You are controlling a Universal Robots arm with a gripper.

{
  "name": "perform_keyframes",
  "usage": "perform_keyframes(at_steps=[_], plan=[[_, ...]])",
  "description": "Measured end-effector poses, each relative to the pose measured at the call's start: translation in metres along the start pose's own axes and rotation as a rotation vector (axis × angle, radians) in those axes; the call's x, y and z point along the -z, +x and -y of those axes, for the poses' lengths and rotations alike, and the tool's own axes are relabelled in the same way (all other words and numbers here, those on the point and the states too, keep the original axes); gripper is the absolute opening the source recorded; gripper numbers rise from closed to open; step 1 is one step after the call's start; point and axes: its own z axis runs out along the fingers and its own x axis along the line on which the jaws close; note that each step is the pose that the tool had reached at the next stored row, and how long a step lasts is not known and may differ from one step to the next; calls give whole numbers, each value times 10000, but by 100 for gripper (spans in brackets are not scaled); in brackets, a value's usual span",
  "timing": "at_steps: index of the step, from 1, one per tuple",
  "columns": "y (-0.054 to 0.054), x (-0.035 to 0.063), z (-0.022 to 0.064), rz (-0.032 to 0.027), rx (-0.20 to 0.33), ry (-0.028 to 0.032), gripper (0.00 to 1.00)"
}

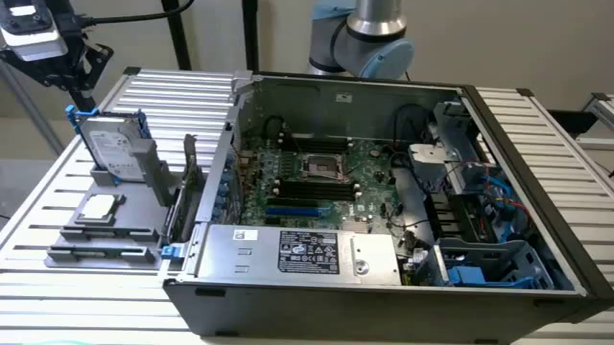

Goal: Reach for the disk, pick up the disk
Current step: 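Reach for the disk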

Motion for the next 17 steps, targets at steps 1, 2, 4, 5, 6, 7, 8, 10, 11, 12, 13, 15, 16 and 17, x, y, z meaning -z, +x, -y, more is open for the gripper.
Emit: perform_keyframes(at_steps=[1,2,4,5,6,7,8,10,11,12,13,15,16,17], plan=[[0,0,0,-1,0,0,11],[0,0,0,0,0,0,11],[0,0,0,-1,0,0,11],[0,0,0,0,0,0,11],[0,0,0,0,0,0,11],[0,0,0,-1,0,0,11],[0,0,0,0,0,0,11],[0,0,0,0,0,0,11],[0,0,0,0,0,0,11],[0,0,0,0,0,0,11],[2,1,0,-1,1,1,11],[27,0,-9,0,-2,1,11],[50,-2,-32,2,0,-1,11],[75,-3,-65,2,-1,1,11]])
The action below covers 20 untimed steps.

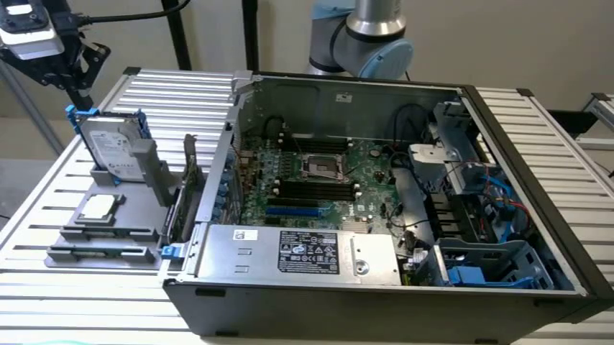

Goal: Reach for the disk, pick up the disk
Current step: 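Reach for the disk, then pick up the disk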

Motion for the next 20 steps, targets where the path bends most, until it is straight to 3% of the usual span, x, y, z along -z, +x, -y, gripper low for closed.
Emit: perform_keyframes(at_steps=[9,20], plan=[[281,-14,-270,0,1,-1,11],[282,-15,-270,0,1,-1,11]])
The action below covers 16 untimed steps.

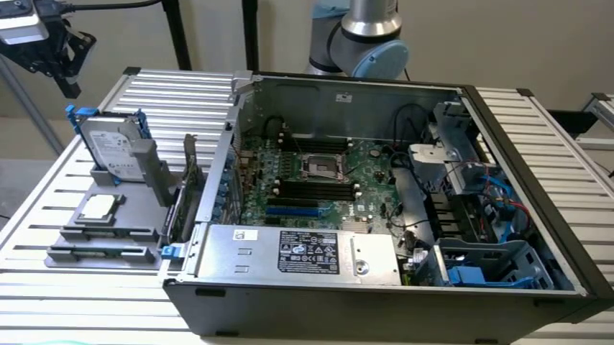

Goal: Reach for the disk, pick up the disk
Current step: 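Pick up the disk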

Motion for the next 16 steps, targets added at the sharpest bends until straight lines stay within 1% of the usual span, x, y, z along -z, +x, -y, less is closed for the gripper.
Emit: perform_keyframes(at_steps=[12,13,16], plan=[[0,0,0,0,12,0,11],[0,0,0,-4,73,1,11],[0,0,-2,-21,532,1,11]])
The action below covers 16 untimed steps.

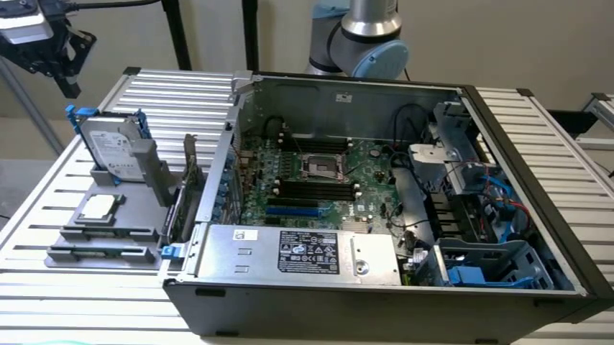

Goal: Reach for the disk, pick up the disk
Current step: 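Pick up the disk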

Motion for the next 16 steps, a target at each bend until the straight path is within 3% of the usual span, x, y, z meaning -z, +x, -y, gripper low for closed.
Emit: perform_keyframes(at_steps=[16], plan=[[0,0,-1,-111,2912,1,11]])
